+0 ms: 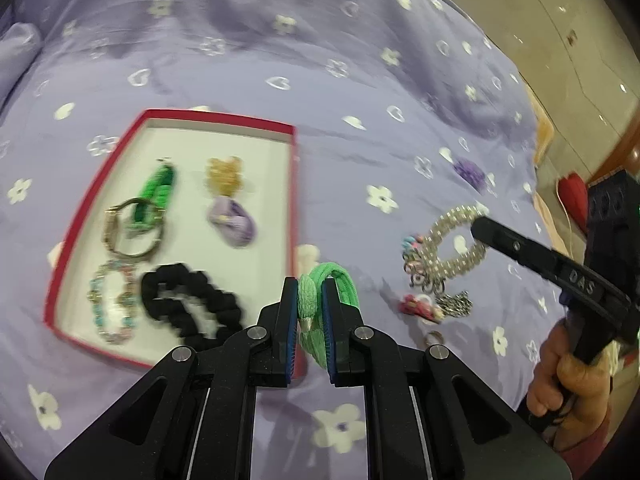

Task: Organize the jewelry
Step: 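Carry hair tie and pearl bracelet into the tray and open both tools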

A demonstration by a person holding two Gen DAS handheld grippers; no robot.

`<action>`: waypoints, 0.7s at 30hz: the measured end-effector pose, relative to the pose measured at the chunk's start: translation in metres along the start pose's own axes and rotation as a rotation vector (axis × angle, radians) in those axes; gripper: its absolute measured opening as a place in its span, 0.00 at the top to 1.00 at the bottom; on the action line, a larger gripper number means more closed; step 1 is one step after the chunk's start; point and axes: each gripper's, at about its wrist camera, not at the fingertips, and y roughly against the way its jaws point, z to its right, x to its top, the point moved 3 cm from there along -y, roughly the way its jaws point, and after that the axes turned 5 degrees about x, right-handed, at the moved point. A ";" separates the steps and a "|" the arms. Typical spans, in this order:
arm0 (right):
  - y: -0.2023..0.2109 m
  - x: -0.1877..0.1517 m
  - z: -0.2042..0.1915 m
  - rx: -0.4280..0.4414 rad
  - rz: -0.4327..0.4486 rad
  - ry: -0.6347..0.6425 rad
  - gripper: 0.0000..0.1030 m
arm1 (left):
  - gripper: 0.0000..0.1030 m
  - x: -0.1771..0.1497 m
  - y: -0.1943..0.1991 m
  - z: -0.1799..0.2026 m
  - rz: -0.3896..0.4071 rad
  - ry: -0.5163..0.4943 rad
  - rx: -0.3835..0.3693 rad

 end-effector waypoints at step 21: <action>-0.067 0.003 -0.094 0.165 -0.070 0.102 0.90 | 0.90 0.004 0.018 -0.096 0.047 0.146 0.141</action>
